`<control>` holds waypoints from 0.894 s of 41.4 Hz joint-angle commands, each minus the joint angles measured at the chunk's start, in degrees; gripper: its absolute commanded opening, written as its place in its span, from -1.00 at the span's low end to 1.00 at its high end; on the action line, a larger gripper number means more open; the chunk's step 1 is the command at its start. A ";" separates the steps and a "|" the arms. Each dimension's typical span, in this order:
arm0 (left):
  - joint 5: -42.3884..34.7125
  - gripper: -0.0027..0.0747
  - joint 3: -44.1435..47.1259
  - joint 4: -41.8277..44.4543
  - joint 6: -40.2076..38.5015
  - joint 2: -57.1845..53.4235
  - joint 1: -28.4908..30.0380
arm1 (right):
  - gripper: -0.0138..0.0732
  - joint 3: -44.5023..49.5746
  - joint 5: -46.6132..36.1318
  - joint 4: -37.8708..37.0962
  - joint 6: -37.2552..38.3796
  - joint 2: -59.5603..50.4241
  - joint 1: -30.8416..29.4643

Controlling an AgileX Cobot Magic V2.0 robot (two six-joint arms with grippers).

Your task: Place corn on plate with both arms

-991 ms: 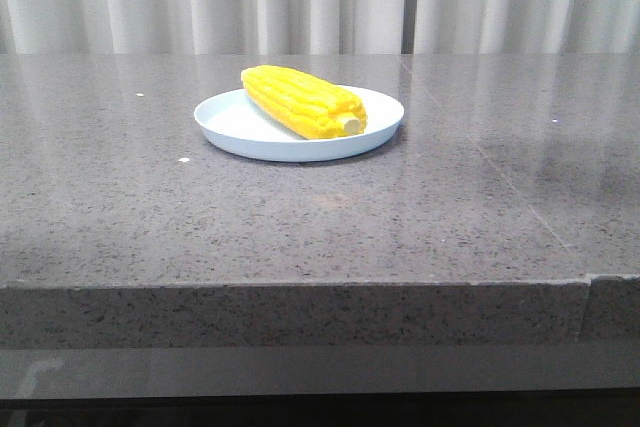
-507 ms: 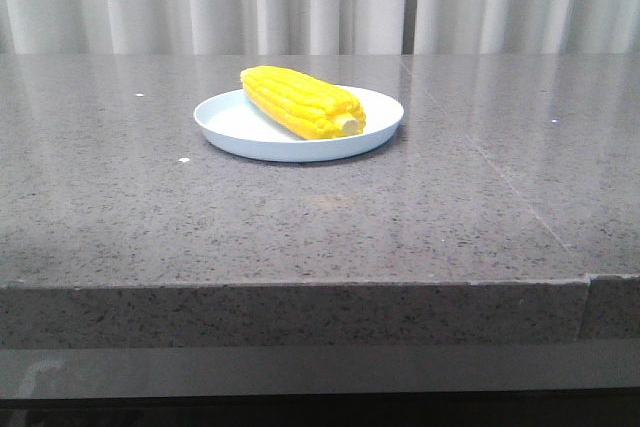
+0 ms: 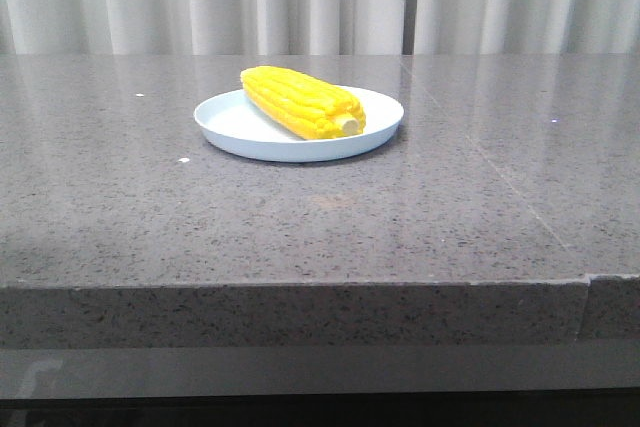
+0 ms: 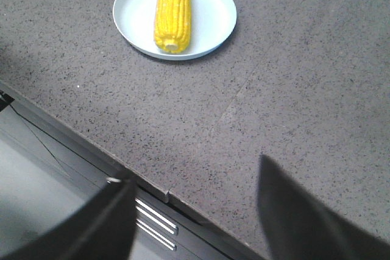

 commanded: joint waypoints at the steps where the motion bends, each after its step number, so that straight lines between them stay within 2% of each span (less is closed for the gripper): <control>1: -3.94 -0.53 -1.42 -0.17 -0.56 -0.23 -0.52 | -0.16 -1.00 -4.26 -0.57 -0.34 -0.07 -0.34; 8: -3.94 -0.92 -1.42 0.59 -0.10 -0.23 -0.52 | -0.68 -1.00 -4.26 -0.57 -0.34 -0.07 -0.34; 11: -3.94 -0.98 -1.42 1.14 -0.10 -0.23 -0.52 | -0.84 -1.00 -4.26 -0.57 -0.34 -0.07 -0.34; 37: -3.94 -0.98 -1.42 1.24 -0.10 -0.23 -0.52 | -0.84 -1.00 -5.31 -0.57 -0.34 -0.07 -0.34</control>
